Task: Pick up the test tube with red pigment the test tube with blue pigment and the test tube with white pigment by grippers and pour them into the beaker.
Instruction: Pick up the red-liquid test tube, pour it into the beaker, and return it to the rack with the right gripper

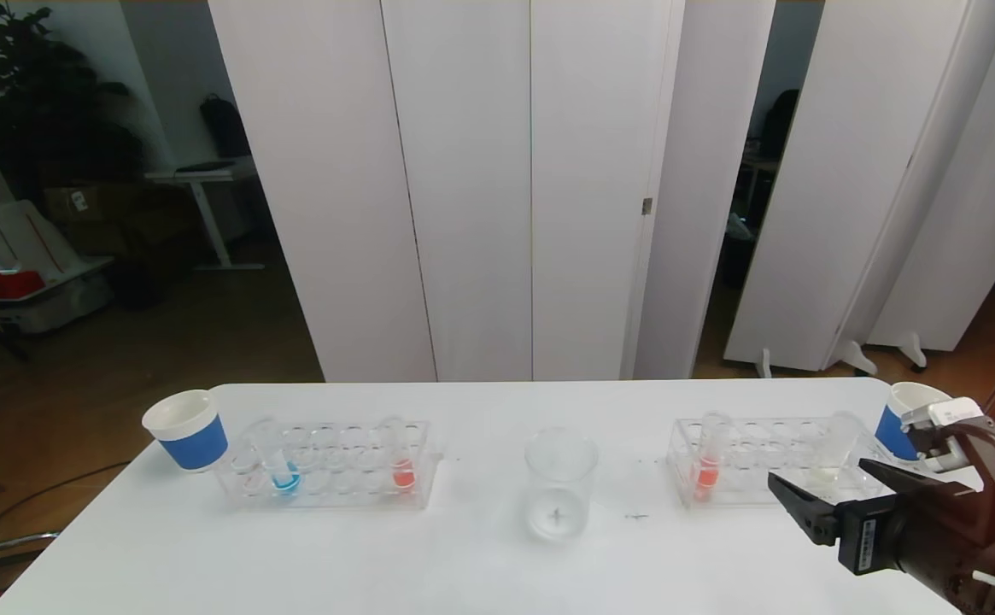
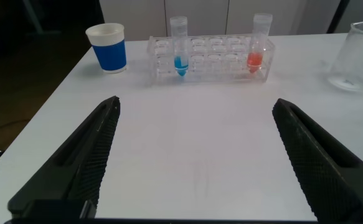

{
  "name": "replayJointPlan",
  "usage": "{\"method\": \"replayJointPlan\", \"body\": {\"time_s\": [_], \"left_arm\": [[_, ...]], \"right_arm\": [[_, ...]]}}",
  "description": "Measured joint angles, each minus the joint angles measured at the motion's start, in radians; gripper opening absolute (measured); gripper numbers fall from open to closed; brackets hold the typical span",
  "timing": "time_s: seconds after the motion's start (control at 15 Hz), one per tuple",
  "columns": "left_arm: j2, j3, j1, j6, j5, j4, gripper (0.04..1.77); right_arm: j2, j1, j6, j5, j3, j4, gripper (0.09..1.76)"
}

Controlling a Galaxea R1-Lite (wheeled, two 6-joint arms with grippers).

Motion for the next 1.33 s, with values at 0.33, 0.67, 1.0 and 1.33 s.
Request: {"method": "replayJointPlan", "body": {"time_s": [0.33, 0.67, 1.0, 1.33], "left_arm": [[0.000, 0.000, 0.000, 0.000, 0.000, 0.000, 1.75], [0.000, 0.000, 0.000, 0.000, 0.000, 0.000, 1.75], [0.000, 0.000, 0.000, 0.000, 0.000, 0.000, 1.75], [0.000, 0.000, 0.000, 0.000, 0.000, 0.000, 1.75]], "right_arm": [[0.106, 0.053, 0.005, -0.031, -0.020, -0.077, 1.75], [0.196, 0.053, 0.004, -0.031, -0.070, -0.093, 1.75], [0.274, 0.047, 0.002, -0.031, -0.146, -0.095, 1.75], [0.367, 0.049, 0.003, -0.031, -0.192, -0.160, 1.75]]}}
